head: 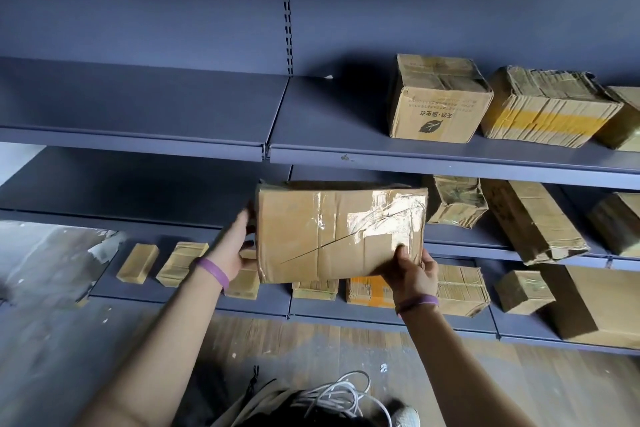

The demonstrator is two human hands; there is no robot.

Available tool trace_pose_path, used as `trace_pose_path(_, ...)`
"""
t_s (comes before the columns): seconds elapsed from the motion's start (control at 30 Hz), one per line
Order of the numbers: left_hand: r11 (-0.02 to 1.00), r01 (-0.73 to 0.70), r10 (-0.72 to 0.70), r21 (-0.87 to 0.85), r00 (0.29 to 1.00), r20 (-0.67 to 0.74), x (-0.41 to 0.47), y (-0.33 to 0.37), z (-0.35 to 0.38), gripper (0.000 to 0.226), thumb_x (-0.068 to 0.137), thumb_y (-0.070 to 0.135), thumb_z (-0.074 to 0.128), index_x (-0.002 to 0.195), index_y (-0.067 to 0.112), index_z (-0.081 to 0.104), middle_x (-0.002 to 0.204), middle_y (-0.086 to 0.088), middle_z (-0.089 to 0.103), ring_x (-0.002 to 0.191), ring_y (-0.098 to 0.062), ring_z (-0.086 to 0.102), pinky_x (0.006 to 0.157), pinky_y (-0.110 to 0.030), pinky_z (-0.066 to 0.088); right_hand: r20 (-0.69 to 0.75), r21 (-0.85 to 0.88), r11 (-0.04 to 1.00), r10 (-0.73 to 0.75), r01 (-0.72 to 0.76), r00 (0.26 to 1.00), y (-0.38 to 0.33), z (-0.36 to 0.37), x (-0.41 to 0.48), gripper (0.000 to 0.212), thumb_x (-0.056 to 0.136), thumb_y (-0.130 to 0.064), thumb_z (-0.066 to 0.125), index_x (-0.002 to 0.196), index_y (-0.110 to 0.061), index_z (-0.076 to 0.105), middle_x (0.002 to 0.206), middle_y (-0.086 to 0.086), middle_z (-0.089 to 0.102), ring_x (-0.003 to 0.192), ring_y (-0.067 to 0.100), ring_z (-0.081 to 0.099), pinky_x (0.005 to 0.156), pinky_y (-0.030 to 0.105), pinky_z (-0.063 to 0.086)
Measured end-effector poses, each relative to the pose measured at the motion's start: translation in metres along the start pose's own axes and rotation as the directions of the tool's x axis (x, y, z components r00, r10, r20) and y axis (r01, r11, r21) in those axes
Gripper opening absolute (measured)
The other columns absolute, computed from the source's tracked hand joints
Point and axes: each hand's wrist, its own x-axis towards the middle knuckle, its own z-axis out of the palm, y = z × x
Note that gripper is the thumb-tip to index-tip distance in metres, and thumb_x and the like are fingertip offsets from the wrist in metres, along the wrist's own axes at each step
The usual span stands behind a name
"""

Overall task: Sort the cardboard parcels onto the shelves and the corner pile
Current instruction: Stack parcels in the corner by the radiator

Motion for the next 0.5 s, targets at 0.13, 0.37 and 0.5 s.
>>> trace_pose_path(0.13, 0.998, 0.048, -0.048, 0.048, 0.999, 0.009, 0.015, 0.012, -0.006, 0.151, 0.017, 0.108, 0.042, 0.139, 0.021, 0.052, 0.143, -0.014, 0.052, 0.133, -0.037, 0.045, 0.112, -0.058, 0.032, 0.044, 0.007, 1.0, -0.008, 0.008, 0.999, -0.002, 0.001, -0.005, 0.047, 0.091, 0.005, 0.059, 0.134, -0.005, 0.043, 0.135, 0.023, 0.054, 0.122, 0.044, 0.054, 0.068, 0.052, 0.059)
trace_pose_path(0.37, 0.996, -0.095, 0.093, 0.001, 0.982, 0.165, 0.005, 0.006, -0.016, 0.03, 0.091, 0.045, 0.055, 0.099, 0.02, 0.067, 0.096, -0.009, 0.068, 0.1, -0.028, 0.059, 0.086, -0.043, 0.05, 0.108, -0.184, 0.981, -0.046, 0.065, 0.993, -0.013, -0.005, -0.013, 0.051, 0.077, -0.05, 0.077, 0.112, -0.021, 0.054, 0.117, 0.01, 0.061, 0.109, 0.026, 0.057, 0.087, 0.043, 0.047)
trace_pose_path(0.5, 0.994, -0.086, 0.097, -0.066, 0.979, 0.182, 0.005, 0.001, -0.022, 0.027, 0.091, 0.027, 0.05, 0.101, 0.012, 0.07, 0.088, -0.009, 0.07, 0.08, -0.022, 0.061, 0.068, -0.033, 0.048, 0.186, -0.351, 0.933, -0.017, 0.083, 0.982, -0.013, -0.005, -0.01, 0.104, 0.055, -0.095, 0.055, 0.13, -0.023, 0.057, 0.124, 0.0, 0.064, 0.109, 0.01, 0.058, 0.097, 0.033, 0.042)
